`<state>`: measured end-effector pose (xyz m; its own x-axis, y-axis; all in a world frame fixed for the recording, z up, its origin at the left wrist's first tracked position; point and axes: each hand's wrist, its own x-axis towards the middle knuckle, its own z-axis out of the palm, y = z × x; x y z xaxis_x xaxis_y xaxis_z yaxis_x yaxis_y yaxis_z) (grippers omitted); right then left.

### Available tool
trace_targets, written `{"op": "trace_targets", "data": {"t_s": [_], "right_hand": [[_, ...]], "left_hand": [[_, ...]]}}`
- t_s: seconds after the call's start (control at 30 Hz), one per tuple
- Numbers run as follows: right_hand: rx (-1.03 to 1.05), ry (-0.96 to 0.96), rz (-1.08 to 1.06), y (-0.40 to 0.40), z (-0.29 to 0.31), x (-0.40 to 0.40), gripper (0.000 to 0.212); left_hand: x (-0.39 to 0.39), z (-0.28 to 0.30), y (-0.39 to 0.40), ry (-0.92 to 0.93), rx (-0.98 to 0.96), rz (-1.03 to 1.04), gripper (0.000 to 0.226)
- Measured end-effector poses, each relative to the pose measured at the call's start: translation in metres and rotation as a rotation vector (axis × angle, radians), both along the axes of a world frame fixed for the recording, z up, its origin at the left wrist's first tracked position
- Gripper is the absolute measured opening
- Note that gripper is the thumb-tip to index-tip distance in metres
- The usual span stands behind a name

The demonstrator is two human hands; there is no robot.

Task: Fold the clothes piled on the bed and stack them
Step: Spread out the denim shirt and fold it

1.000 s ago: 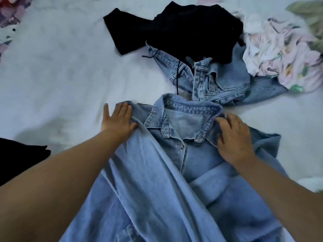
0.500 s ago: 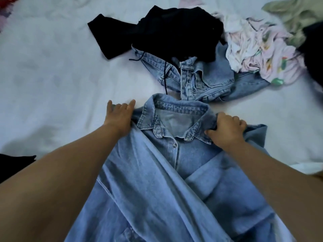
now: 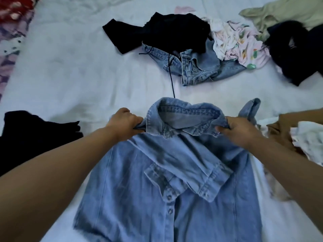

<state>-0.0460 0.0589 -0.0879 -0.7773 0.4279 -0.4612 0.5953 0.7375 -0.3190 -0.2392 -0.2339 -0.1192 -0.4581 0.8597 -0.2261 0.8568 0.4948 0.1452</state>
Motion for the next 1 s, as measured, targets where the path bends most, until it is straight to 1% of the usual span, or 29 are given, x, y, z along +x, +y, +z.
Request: {"op": "trace_targets", "data": {"t_s": [0.07,0.17,0.23,0.3,0.33,0.4,0.43,0.47,0.53,0.57,0.6,0.67,0.7,0.73,0.77,0.8,0.83,0.87,0.9,0.93,0.97,1.0], "right_hand": [[-0.056,-0.031,0.008,-0.022,0.016,0.031,0.028],[0.030,-0.060,0.077,-0.056,0.031,0.077,0.033],[0.084,-0.041,0.120,-0.082,0.035,0.109,0.030],[0.096,0.009,0.133,-0.106,0.034,0.143,0.024],[0.089,0.043,0.127,-0.116,0.029,0.159,0.029],[0.067,0.072,0.107,-0.138,0.020,0.191,0.041],[0.057,0.077,0.104,-0.147,0.014,0.206,0.045],[0.048,0.087,0.108,-0.156,0.009,0.218,0.049],[0.054,0.073,0.144,-0.171,-0.003,0.239,0.053],[0.069,0.045,0.171,-0.178,-0.008,0.247,0.054],[0.083,-0.008,0.202,-0.185,-0.012,0.254,0.053],[0.110,-0.100,0.246,-0.195,-0.020,0.266,0.052],[0.133,-0.144,0.263,-0.199,-0.022,0.272,0.051],[0.166,-0.168,0.267,-0.201,-0.023,0.275,0.047],[0.191,-0.188,0.266,-0.202,-0.023,0.276,0.041],[0.214,-0.167,0.250,-0.203,-0.022,0.275,0.033],[0.240,-0.110,0.236,-0.203,-0.021,0.272,0.023],[0.255,-0.044,0.218,-0.202,-0.019,0.267,0.013],[0.278,0.041,0.191,-0.201,-0.020,0.263,0.014],[0.303,0.109,0.169,-0.200,-0.022,0.260,0.019],[0.302,0.160,0.147,-0.198,-0.023,0.256,0.022],[0.258,0.147,0.130,-0.198,-0.023,0.251,0.032]], "left_hand": [[0.028,0.013,-0.017,0.014,-0.074,-0.002,0.033],[0.067,0.025,-0.045,0.042,-0.134,-0.037,0.036],[0.091,0.030,-0.070,0.074,-0.090,-0.116,0.033],[0.114,0.036,-0.095,0.172,-0.032,-0.164,0.040],[0.126,0.036,-0.105,0.204,-0.014,-0.167,0.039],[0.150,0.028,-0.127,0.278,0.058,-0.200,0.022],[0.159,0.020,-0.139,0.267,0.055,-0.190,0.017],[0.166,0.013,-0.149,0.252,0.017,-0.182,0.025],[0.181,-0.005,-0.170,0.193,-0.134,-0.173,0.058],[0.189,-0.009,-0.176,0.182,-0.194,-0.146,0.067],[0.198,-0.010,-0.183,0.157,-0.253,-0.134,0.069],[0.210,-0.005,-0.189,0.091,-0.361,-0.124,0.061],[0.215,-0.006,-0.193,0.061,-0.445,-0.135,0.058],[0.217,-0.005,-0.193,0.010,-0.540,-0.122,0.057],[0.218,-0.003,-0.191,-0.036,-0.573,-0.101,0.054],[0.220,0.001,-0.186,-0.053,-0.534,-0.076,0.048],[0.220,0.002,-0.181,-0.043,-0.433,-0.042,0.042],[0.222,0.001,-0.174,-0.013,-0.239,-0.009,0.035],[0.223,-0.001,-0.165,0.005,-0.029,0.020,0.030],[0.226,-0.005,-0.158,0.035,0.170,0.045,0.031],[0.230,-0.005,-0.147,0.064,0.269,0.070,0.035],[0.236,-0.006,-0.135,0.047,0.271,0.077,0.043]]}}
